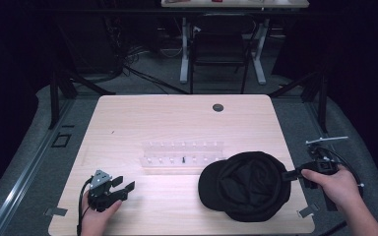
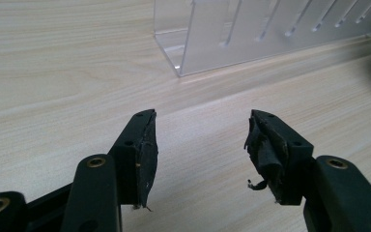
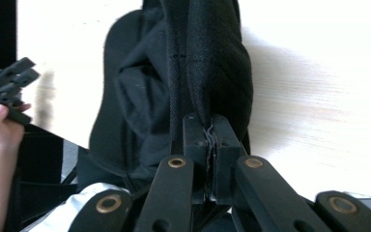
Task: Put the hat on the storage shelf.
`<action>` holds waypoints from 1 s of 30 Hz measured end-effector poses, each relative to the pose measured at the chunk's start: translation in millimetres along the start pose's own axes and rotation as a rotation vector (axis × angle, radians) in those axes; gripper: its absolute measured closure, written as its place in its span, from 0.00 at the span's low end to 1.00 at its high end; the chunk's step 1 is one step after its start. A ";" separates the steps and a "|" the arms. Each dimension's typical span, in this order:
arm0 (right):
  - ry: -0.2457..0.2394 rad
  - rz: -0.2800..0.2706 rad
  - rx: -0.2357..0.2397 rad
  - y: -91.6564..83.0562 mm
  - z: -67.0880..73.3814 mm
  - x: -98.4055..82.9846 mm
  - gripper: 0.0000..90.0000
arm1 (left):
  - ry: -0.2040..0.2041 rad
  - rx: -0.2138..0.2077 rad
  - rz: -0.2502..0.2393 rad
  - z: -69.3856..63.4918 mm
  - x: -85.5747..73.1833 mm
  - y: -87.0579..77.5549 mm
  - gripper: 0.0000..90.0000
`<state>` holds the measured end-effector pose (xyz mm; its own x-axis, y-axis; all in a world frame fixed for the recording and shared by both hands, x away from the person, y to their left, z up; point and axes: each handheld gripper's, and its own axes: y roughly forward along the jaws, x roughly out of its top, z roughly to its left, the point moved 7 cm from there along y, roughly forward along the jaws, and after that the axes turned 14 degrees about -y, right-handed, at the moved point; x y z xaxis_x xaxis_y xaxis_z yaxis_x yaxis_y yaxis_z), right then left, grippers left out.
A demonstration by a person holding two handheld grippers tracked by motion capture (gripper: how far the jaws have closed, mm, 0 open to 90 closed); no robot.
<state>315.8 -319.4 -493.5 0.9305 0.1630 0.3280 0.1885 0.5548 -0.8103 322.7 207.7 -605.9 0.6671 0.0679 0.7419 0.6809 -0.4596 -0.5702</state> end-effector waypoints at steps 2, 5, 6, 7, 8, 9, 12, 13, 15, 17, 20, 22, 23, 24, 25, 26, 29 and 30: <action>-0.003 0.001 0.007 -1.4 2.0 0.8 0.98 | 0.001 0.000 0.000 0.0 0.0 0.0 0.49; -0.011 -0.010 0.037 -7.2 11.4 5.4 0.98 | -0.001 0.000 -0.002 0.1 0.2 -0.4 0.49; -0.002 -0.024 0.062 -10.4 18.6 9.2 0.98 | -0.001 0.003 0.001 0.7 0.3 -0.8 0.49; -0.004 -0.024 0.069 -11.7 20.7 10.3 0.98 | -0.003 0.003 -0.002 0.9 0.3 -0.8 0.49; -0.007 -0.021 0.076 -13.4 23.3 11.5 0.98 | -0.003 0.003 -0.002 0.9 0.3 -0.8 0.49; -0.021 -0.005 0.057 -15.9 24.1 12.2 0.98 | -0.004 0.002 -0.002 0.9 0.4 -0.8 0.49; -0.017 -0.024 0.092 -16.5 31.5 16.1 0.98 | -0.004 0.002 -0.002 0.8 0.4 -0.9 0.49; -0.015 -0.024 0.094 -17.3 33.9 17.5 0.98 | -0.003 0.001 0.001 0.8 0.4 -1.1 0.49; -0.024 -0.027 0.107 -18.7 38.2 20.0 0.98 | -0.003 0.001 0.001 0.9 0.4 -1.2 0.49; -0.034 -0.012 0.103 -21.5 42.6 22.6 0.98 | -0.004 0.000 0.000 1.1 0.5 -1.0 0.49; -0.025 -0.036 0.132 -22.3 50.1 28.3 0.98 | -0.004 -0.001 -0.001 1.0 0.5 -1.0 0.49; -0.029 -0.034 0.142 -23.8 52.8 30.2 0.98 | -0.004 0.000 -0.001 0.9 0.6 -1.1 0.49; -0.030 -0.036 0.145 -24.8 54.8 31.6 0.98 | -0.003 0.003 0.003 1.1 0.6 -1.7 0.49; -0.029 -0.044 0.150 -25.1 56.3 32.7 0.98 | -0.004 0.000 0.000 1.1 0.7 -1.6 0.49; -0.033 -0.045 0.160 -26.2 58.2 33.4 0.98 | -0.004 0.000 0.001 1.3 0.7 -1.6 0.49; -0.033 -0.045 0.160 -26.2 58.2 33.4 0.98 | -0.004 0.000 0.001 1.3 0.7 -1.6 0.49; -0.053 -0.049 0.156 -29.4 62.2 34.8 0.98 | -0.006 -0.001 0.000 1.5 0.8 -1.7 0.49; -0.063 -0.035 0.139 -31.5 61.7 34.7 0.98 | -0.006 -0.001 0.000 1.4 0.8 -1.8 0.49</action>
<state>322.8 -280.8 -426.6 0.9017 0.1896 0.3885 0.1714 0.6682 -0.7239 322.5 209.8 -604.8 0.6688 0.0735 0.7398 0.6807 -0.4605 -0.5697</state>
